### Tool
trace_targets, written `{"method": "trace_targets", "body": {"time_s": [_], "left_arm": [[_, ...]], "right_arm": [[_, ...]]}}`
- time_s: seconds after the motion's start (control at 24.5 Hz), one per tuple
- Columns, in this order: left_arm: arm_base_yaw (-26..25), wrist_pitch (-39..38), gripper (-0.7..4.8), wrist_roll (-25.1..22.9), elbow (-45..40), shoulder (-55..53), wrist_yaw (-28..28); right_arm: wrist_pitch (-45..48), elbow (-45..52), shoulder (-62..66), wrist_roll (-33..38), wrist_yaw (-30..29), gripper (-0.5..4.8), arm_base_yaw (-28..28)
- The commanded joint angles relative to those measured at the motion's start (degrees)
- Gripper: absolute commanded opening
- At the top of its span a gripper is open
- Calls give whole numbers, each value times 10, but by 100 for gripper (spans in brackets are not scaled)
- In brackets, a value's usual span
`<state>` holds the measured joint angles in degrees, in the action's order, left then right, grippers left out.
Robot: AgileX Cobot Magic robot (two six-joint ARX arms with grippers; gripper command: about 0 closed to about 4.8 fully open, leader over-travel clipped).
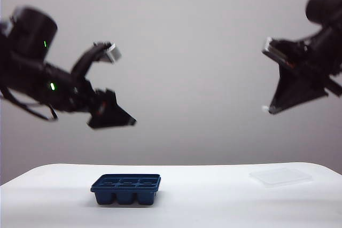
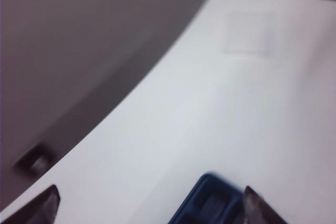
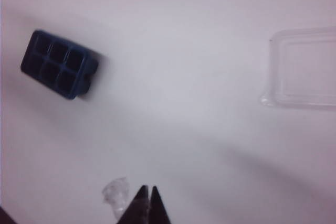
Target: Pick up the ice cube tray, remove its lid, and then place both the tray and the lid back on the table.
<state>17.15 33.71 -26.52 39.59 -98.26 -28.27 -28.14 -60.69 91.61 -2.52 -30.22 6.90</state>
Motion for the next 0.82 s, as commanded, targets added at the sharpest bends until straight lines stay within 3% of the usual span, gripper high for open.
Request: {"method": "trace_targets", "body": {"time_s": [0.04,0.16,0.29,0.37,0.53,0.7,0.82], "left_arm": [[0,-142,406,14,-1,64,35],[0,-226,248,110,-1,175,37],[-1,-335,116,144,-1,312,67],[-1,-380,72,146,-1,374,122],[-1,-443,57,151,-1,536,225],[-1,-503,56,150,-3,621,239],[-1,-507,51,150,-27,673,251]], "right_arm": [[-39,-1,-40,-8,14,-2,20],[-14,1,-106,33,-19,-2,38],[1,1,-181,60,4,-2,38],[8,1,-223,60,43,-2,38],[93,53,-343,93,126,-2,38],[189,149,-440,132,125,-2,40],[232,224,-506,134,139,-2,42]]}}
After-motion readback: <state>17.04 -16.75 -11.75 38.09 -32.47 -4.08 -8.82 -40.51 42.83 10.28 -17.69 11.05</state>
